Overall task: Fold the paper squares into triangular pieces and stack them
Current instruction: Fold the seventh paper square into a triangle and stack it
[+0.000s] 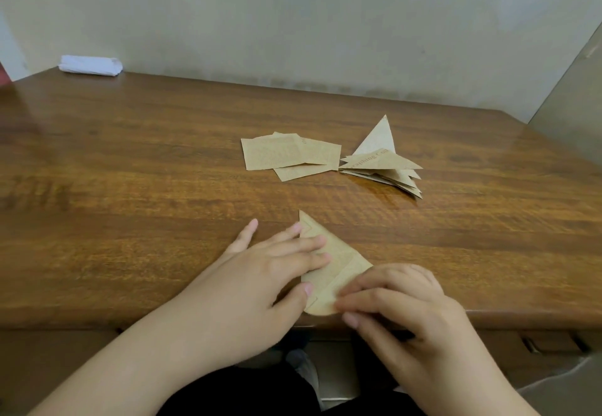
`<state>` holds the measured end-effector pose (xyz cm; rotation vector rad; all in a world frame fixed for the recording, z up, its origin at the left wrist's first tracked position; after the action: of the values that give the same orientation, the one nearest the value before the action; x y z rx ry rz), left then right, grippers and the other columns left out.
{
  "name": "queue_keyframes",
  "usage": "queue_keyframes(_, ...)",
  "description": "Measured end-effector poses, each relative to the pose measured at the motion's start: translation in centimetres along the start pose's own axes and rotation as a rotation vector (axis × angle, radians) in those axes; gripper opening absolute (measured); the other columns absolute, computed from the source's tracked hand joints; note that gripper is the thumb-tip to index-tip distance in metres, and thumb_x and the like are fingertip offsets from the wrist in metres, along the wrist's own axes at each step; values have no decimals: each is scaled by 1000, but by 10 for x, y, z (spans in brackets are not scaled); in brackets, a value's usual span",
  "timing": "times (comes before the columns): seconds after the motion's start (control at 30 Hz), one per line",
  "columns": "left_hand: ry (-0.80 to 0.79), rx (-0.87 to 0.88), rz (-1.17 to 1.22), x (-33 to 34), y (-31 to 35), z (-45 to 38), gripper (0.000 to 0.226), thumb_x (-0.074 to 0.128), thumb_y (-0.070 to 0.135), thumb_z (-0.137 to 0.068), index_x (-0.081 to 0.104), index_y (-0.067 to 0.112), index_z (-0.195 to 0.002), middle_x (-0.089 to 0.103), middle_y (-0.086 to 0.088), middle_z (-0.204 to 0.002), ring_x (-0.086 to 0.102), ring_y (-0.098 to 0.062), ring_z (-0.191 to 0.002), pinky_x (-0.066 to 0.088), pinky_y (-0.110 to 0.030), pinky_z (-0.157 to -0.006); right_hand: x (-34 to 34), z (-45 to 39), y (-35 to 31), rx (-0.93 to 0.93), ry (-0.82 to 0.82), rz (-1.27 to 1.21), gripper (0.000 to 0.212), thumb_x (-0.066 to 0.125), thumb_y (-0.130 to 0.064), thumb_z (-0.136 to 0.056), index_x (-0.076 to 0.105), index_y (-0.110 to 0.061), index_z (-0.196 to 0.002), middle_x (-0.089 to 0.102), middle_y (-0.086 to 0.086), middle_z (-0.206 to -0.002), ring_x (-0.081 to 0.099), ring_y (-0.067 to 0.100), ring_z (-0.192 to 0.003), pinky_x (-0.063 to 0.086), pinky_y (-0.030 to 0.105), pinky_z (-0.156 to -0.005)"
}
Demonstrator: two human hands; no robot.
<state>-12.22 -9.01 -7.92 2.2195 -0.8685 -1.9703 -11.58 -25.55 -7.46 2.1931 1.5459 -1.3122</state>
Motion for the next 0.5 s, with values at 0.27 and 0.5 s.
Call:
queue_keyframes(0.27,286,77,37,-7,3,14,23,48,32,-87,70,23,-86,63,15,-93,58,-2,-90,37,-26,-99,1,-16,5,58,-93,31,19,57,-36,-84,74,-30,-88,62,-19,-95,58,1,-90,50,31,-74)
queue_keyframes(0.5,289,114,-11,3,4,32,33,46,37,-90,71,21,-105,65,12,-117,55,-4,-116,36,-29,-102,1,-20,4,238,-116,-45,17,59,-45,-79,71,-34,-75,63,-21,-88,60,1,-89,49,29,-78)
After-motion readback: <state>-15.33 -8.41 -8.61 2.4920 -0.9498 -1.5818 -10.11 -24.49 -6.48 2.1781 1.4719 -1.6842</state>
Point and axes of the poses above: each hand's wrist, its own z-axis away from the middle knuckle, its own x-axis out of the palm, y = z × x, the point moved 5 cm from there along -z, towards the middle knuckle
